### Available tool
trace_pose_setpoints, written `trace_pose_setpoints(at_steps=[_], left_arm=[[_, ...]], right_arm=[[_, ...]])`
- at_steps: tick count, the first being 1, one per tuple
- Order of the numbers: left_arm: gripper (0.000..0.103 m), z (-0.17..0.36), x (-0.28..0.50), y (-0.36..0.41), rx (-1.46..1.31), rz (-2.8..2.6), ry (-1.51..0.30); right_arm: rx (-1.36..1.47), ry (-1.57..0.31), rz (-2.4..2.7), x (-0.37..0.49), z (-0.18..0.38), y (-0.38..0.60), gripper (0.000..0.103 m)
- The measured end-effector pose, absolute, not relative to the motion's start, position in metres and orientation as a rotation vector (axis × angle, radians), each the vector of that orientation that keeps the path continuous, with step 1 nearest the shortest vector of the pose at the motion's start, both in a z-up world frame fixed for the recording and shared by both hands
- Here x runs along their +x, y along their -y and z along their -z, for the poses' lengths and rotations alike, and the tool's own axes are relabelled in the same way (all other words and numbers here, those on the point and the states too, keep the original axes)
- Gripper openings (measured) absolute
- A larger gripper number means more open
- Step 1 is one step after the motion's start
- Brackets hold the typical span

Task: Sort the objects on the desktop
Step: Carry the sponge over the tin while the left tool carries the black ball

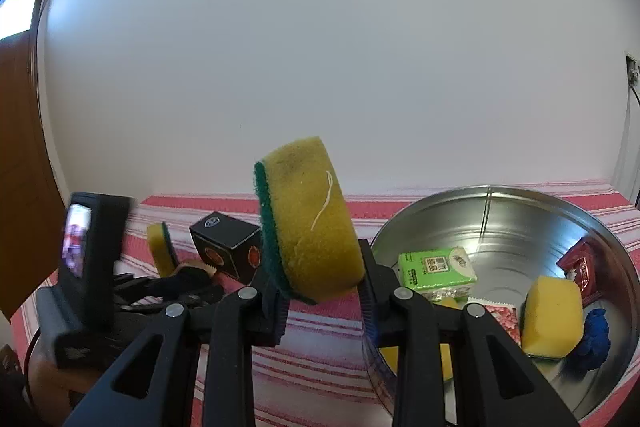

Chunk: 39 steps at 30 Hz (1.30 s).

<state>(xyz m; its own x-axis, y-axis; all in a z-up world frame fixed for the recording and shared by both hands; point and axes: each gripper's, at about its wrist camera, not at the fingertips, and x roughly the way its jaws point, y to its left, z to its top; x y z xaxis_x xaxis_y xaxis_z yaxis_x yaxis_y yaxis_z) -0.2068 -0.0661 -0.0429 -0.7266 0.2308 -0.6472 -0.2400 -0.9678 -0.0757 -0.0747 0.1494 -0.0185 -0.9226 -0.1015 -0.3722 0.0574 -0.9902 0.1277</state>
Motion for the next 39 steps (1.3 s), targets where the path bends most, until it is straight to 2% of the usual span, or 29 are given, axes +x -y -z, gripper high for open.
trace_pose_setpoints(at_steps=[4,9,20,39], left_arm=[[0.044,0.025,-0.175,0.087,-0.763,-2.764,0.106],[0.044,0.017,-0.161,0.088,-0.667,-2.799,0.129],[0.044,0.019,-0.154,0.069,-0.669,-2.801,0.153],[0.044,0.014,-0.125,-0.017,-0.655,-2.692,0.069]], right_arm=[[0.558,0.177,3.009,-0.07,0.016,-0.15,0.032],[0.529,0.151,3.013,-0.065,0.012,-0.146,0.032],[0.499,0.078,3.043,-0.046,0.013,-0.138,0.032],[0.453,0.198,3.166,-0.015,0.012,-0.181,0.032]])
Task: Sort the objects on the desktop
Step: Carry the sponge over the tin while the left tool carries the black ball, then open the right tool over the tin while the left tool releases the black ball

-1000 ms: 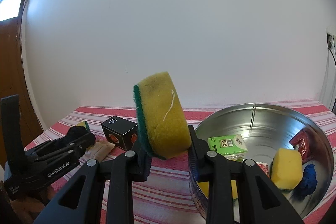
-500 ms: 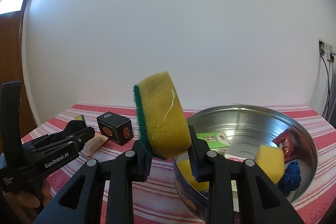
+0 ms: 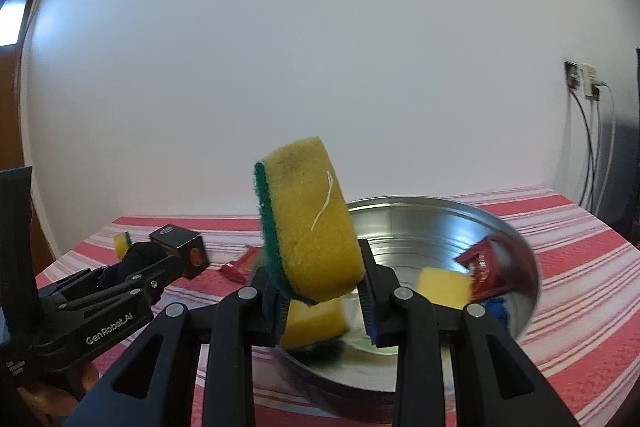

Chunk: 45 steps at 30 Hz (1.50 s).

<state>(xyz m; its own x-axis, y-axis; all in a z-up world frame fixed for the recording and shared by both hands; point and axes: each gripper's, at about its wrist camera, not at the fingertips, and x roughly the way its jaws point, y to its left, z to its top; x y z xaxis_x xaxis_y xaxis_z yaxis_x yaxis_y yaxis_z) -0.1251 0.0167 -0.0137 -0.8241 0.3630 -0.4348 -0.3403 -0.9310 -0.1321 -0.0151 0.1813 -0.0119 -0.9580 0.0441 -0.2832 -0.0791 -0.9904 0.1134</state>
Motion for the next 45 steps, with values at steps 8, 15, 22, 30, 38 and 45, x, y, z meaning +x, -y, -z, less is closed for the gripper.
trace_pose_setpoints(at_steps=[8,15,22,30,38,45], left_arm=[[0.044,0.008,-0.122,-0.055,-0.639,-2.641,0.039],[0.044,-0.001,-0.121,-0.085,-0.622,-2.589,0.034],[0.044,-0.006,-0.123,-0.112,-0.622,-2.551,0.034],[0.044,-0.001,-0.129,-0.141,-0.667,-2.507,0.034],[0.044,0.008,-0.139,-0.158,-0.742,-2.476,0.064],[0.057,0.015,-0.144,-0.159,-0.781,-2.479,0.07]], right_arm=[[-0.422,-0.215,-2.966,-0.018,0.009,-0.212,0.032],[-0.402,-0.205,-2.906,-0.022,0.001,-0.239,0.032],[-0.414,-0.187,-2.872,-0.035,-0.003,-0.257,0.032],[-0.508,-0.087,-2.867,-0.071,-0.015,-0.278,0.032],[-0.804,0.041,-2.895,-0.13,-0.017,-0.284,0.032],[-1.15,-0.005,-2.901,-0.172,0.001,-0.286,0.035]])
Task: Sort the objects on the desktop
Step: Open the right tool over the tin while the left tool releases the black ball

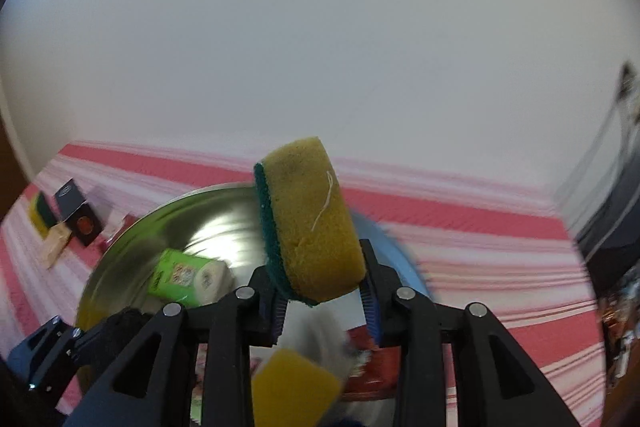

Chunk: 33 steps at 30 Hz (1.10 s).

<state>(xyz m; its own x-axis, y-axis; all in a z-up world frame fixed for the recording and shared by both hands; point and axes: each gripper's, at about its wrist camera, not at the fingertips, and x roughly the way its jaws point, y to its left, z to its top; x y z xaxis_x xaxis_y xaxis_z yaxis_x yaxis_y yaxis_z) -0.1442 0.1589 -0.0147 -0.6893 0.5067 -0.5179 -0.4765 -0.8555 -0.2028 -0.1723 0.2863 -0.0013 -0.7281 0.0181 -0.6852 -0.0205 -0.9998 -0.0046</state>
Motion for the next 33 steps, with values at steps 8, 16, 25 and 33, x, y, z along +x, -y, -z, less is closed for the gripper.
trace_pose_setpoints(at_steps=[8,16,25,33], left_arm=[[0.102,0.006,-0.136,-0.144,-0.739,-2.531,0.159],[0.102,0.001,-0.132,-0.117,-0.719,-2.594,0.209],[0.102,0.004,-0.135,-0.107,-0.715,-2.723,0.284],[0.102,0.003,-0.132,-0.098,-0.627,-2.872,0.184]], right_arm=[[-1.001,-0.114,-2.94,-0.15,-0.011,-0.294,0.072],[-0.543,-0.35,-2.955,-0.087,-0.024,-0.303,0.073],[0.106,-0.353,-2.626,0.017,-0.011,-0.306,0.097],[0.064,-0.395,-2.611,0.021,0.001,-0.304,0.097]])
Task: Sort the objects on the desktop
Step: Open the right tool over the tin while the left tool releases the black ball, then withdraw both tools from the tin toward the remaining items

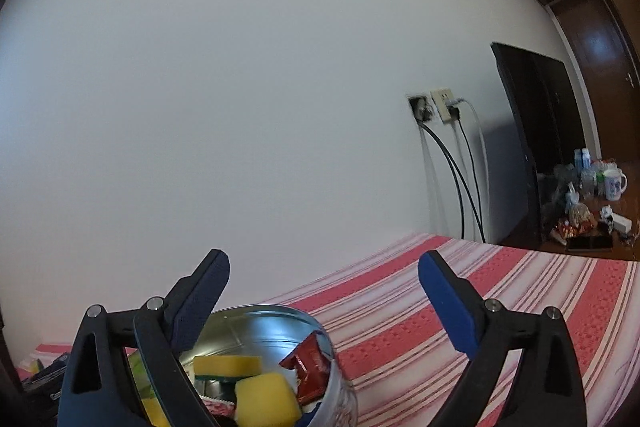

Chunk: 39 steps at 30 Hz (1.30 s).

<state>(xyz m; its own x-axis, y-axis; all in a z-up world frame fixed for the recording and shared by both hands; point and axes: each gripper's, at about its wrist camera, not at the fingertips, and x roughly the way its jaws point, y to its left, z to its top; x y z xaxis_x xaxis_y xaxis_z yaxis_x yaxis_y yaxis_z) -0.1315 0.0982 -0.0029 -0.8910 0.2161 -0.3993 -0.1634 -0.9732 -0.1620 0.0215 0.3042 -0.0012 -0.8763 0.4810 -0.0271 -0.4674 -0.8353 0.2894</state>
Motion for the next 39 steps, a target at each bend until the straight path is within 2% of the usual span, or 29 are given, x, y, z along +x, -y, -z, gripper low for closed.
trace_pose_setpoints(at_steps=[11,22,31,39], left_arm=[[0.102,0.008,-0.127,-0.091,-0.603,-2.956,0.062],[0.102,0.007,-0.12,-0.052,-0.574,-2.981,0.098],[0.102,0.009,-0.13,0.009,-0.605,-3.064,0.13],[0.102,0.017,-0.156,0.082,-0.729,-3.154,0.268]], right_arm=[[0.087,-0.337,-2.66,0.033,0.003,-0.286,0.098],[0.016,-0.338,-2.73,0.029,0.005,-0.253,0.098],[-0.076,-0.348,-2.844,0.006,0.008,-0.201,0.098],[-0.141,-0.325,-2.961,-0.016,0.01,-0.149,0.098]])
